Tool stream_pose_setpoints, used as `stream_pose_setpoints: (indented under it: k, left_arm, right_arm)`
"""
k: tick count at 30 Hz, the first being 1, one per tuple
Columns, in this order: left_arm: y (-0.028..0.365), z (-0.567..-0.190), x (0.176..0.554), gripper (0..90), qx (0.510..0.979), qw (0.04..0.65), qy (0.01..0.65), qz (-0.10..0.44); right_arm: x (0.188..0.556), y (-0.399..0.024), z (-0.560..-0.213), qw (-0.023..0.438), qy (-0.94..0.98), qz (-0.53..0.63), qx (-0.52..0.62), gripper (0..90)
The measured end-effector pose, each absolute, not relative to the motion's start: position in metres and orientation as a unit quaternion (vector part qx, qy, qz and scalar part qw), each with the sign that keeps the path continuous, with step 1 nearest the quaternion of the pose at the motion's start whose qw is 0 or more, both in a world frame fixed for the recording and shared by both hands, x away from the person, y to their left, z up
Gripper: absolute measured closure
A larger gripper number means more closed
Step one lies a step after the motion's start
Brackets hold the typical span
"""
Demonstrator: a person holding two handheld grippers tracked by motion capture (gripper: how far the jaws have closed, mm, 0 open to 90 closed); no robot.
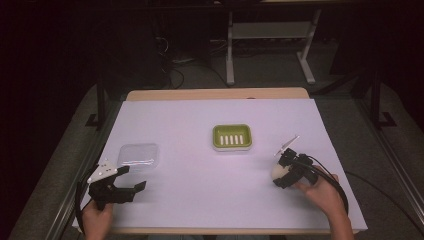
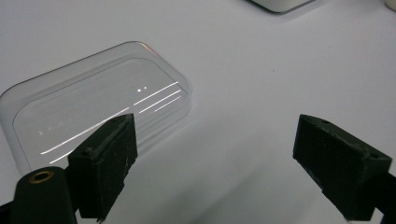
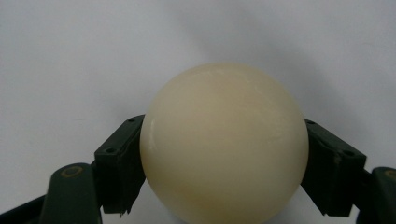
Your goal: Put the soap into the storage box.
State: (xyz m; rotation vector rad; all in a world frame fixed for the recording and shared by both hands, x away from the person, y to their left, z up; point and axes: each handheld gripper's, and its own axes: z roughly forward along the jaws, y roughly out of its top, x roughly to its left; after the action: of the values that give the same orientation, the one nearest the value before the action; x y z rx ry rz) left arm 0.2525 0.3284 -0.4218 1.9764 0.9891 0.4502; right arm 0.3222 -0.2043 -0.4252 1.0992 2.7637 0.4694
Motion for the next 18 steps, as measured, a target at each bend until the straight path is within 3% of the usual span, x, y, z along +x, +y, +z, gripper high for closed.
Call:
stream_pose_setpoints:
  k: [18]
  left_arm:
    - [0.329,-0.421,0.252,12.9,0.789,0.431,0.399,0.180]
  right_arm:
    - [0.330,-0.194,-0.403,0.043,0.916,0.185,0.353,23.6]
